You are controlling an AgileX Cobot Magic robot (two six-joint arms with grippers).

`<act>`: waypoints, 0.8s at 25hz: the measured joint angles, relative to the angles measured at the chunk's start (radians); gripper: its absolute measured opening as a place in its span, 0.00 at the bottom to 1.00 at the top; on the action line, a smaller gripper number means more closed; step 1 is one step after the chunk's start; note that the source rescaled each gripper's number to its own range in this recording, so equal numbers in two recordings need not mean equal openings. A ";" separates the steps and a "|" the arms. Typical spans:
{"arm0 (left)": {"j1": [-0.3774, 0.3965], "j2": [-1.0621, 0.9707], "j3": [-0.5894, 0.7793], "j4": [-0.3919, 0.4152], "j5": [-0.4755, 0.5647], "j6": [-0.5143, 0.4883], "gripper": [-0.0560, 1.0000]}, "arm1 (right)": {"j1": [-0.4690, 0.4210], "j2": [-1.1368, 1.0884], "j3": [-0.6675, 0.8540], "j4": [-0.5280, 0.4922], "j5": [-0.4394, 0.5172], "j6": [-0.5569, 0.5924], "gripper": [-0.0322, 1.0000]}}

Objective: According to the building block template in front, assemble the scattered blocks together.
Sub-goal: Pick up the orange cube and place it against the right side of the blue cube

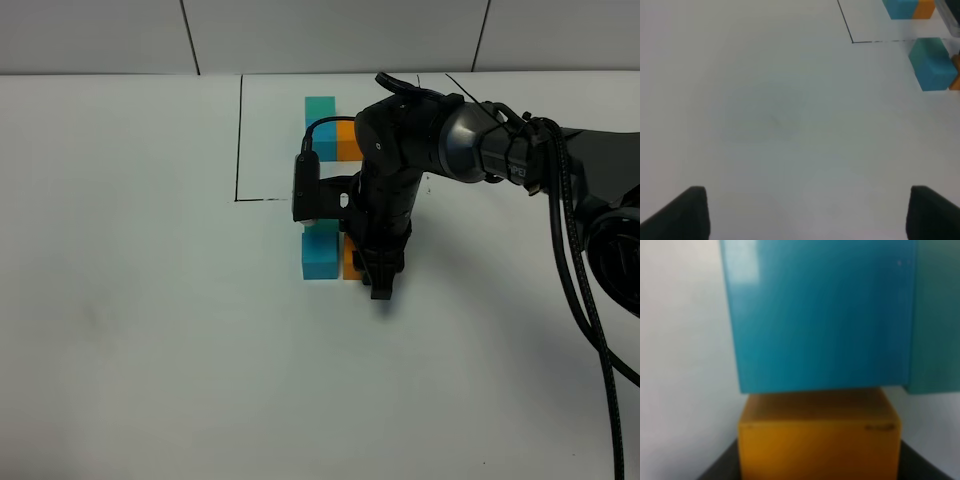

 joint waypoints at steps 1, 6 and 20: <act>0.000 0.000 0.000 0.000 0.000 0.000 0.83 | 0.000 0.000 0.000 0.000 0.000 0.000 0.04; 0.000 0.000 0.000 0.000 0.000 0.000 0.83 | 0.000 0.000 0.000 0.000 0.000 0.000 0.04; 0.000 0.000 0.000 0.000 0.000 0.000 0.83 | 0.008 0.007 -0.002 -0.012 0.001 0.000 0.04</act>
